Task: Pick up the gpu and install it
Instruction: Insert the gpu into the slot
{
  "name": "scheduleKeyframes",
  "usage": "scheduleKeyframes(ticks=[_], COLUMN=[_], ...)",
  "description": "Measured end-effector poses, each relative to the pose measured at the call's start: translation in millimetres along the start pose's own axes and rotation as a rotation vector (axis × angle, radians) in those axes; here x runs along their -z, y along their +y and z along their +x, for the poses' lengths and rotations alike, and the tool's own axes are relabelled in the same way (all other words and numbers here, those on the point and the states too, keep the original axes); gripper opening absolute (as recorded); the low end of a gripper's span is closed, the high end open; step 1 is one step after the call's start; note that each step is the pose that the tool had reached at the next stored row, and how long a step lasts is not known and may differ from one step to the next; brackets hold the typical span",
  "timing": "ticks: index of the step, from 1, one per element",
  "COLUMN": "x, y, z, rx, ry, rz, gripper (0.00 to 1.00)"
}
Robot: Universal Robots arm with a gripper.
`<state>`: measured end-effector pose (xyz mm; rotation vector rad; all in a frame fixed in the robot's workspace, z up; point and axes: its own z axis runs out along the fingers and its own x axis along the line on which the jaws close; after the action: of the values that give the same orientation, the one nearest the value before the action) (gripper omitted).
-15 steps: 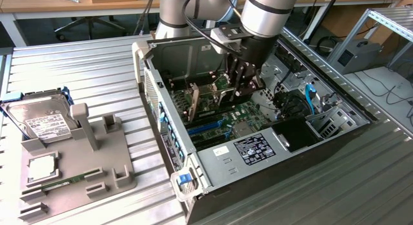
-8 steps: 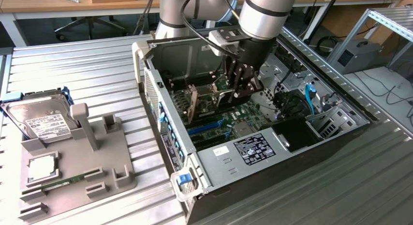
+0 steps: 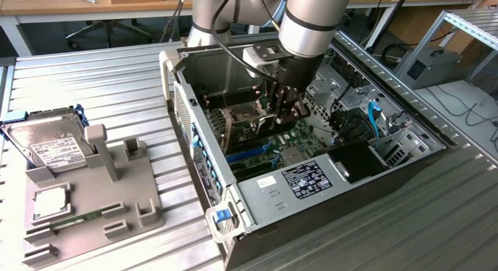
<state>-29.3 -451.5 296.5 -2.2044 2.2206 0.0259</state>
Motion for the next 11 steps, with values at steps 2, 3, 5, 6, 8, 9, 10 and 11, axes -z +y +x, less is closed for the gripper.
scheduleKeyframes(ticks=[2, 3, 5, 6, 8, 9, 10, 11], x=[-0.4, -1.1, -2.9, -4.0, -5.5, -6.1, -6.6, -7.1], y=[0.0, 0.0, 0.0, 0.0, 0.0, 0.0, 0.0, 0.0], z=[0.0, 0.0, 0.0, 0.1, 0.1, 0.1, 0.1, 0.1], rx=[0.000, 0.000, 0.000, 0.000, 0.000, 0.000, 0.000, 0.000], ry=[-0.0003, -0.0005, -0.0001, -0.0001, -0.0001, -0.0001, -0.0001, 0.0000], rz=[0.0001, 0.0002, -0.0001, 0.0000, 0.0000, 0.0000, 0.0000, 0.0000], gripper=[0.27, 0.27, 0.27, 0.27, 0.27, 0.27, 0.27, 0.27])
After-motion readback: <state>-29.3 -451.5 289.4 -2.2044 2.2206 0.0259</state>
